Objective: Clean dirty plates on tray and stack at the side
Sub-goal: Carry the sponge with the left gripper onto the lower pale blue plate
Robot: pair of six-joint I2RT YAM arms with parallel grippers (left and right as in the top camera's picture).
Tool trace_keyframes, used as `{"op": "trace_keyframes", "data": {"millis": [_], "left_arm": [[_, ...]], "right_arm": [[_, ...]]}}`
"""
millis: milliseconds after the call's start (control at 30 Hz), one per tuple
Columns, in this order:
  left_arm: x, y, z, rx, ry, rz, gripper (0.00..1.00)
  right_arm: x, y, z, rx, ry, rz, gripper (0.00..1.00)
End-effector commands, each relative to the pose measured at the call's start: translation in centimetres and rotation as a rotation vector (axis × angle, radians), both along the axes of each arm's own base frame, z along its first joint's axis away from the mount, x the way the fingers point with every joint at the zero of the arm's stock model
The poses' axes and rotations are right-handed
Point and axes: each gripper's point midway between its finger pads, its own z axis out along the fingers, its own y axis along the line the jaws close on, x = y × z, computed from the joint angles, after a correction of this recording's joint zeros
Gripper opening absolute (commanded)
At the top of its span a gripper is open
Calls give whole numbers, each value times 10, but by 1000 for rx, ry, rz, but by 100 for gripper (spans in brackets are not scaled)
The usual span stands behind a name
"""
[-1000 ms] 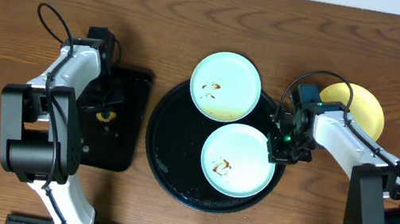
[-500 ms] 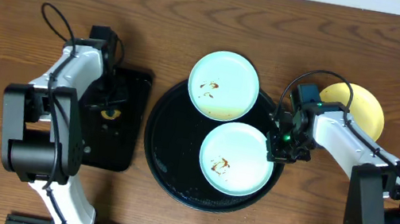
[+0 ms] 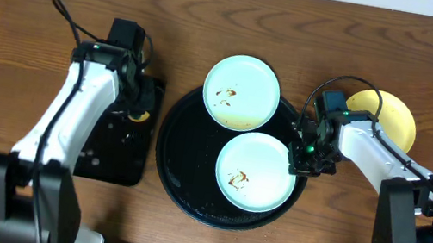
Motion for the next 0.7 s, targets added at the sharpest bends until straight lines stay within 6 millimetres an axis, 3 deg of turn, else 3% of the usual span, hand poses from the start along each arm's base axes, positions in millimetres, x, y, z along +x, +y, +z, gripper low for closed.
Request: {"op": "trace_keyframes", "data": {"millis": [0,100,267,433,667], "left_arm": [[-9,-43,16,-177,-16,-78,7],[-18,-82,24,-312,-4,-169,7],[-35,-119,20,-325,32,-293,7],[-56,-160,12,-358,71,-425,7],[-78,-228,-6,-545,153,-559,8]], "right_arm": [[-3,-2,-9,-28,12,-18,1],[-3,-2,-9,-28,12,-18,1],[-3,-2,-9,-28,14,-19,1],[-4,-2,-8,-24,16,-18,1],[-4,-1,-8,-22,21,-21,1]]}}
